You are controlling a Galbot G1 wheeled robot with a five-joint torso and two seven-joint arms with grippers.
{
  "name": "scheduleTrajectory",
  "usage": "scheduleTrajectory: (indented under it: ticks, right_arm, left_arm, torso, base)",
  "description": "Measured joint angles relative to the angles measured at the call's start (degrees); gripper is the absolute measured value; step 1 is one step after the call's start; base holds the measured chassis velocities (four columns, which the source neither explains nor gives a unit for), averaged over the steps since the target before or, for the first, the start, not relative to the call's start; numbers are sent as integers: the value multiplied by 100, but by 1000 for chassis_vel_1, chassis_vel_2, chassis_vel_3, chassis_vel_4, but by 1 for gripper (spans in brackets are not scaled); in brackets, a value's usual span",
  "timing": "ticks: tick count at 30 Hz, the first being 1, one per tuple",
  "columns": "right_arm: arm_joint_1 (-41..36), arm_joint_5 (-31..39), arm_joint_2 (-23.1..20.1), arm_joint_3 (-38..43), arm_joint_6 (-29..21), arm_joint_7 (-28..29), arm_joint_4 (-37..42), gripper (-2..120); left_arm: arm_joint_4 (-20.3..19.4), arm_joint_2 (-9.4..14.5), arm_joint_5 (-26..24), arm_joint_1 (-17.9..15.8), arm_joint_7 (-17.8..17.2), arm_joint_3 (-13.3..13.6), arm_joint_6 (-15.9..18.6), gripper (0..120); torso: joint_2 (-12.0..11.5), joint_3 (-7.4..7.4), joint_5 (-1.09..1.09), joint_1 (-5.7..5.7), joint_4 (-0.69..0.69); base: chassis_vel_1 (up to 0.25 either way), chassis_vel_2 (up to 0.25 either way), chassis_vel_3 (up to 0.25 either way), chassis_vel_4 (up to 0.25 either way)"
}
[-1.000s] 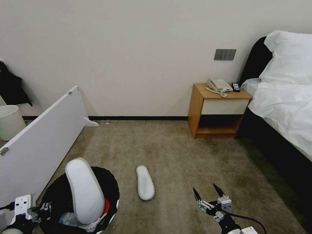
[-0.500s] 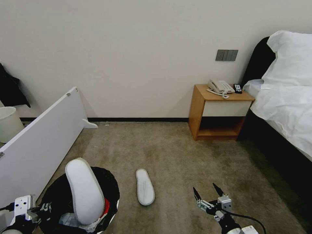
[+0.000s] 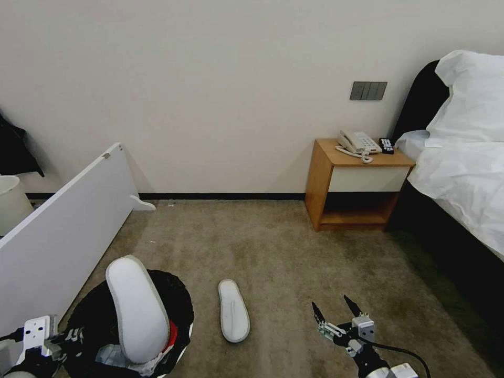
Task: Pick up the trash bin, then pick up the garbage from the floor and place it into the trash bin.
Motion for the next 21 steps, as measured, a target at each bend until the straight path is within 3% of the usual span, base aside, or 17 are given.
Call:
scheduleTrajectory:
  ticks: [21]
  right_arm:
    - [1, -3, 16, -14, -8, -15, 0, 100]
  left_arm:
    - [-6, -16, 19, 10, 20, 11, 0, 3]
  torso:
    - [0, 0, 0, 0, 0]
  base:
    - [-63, 57, 63, -58]
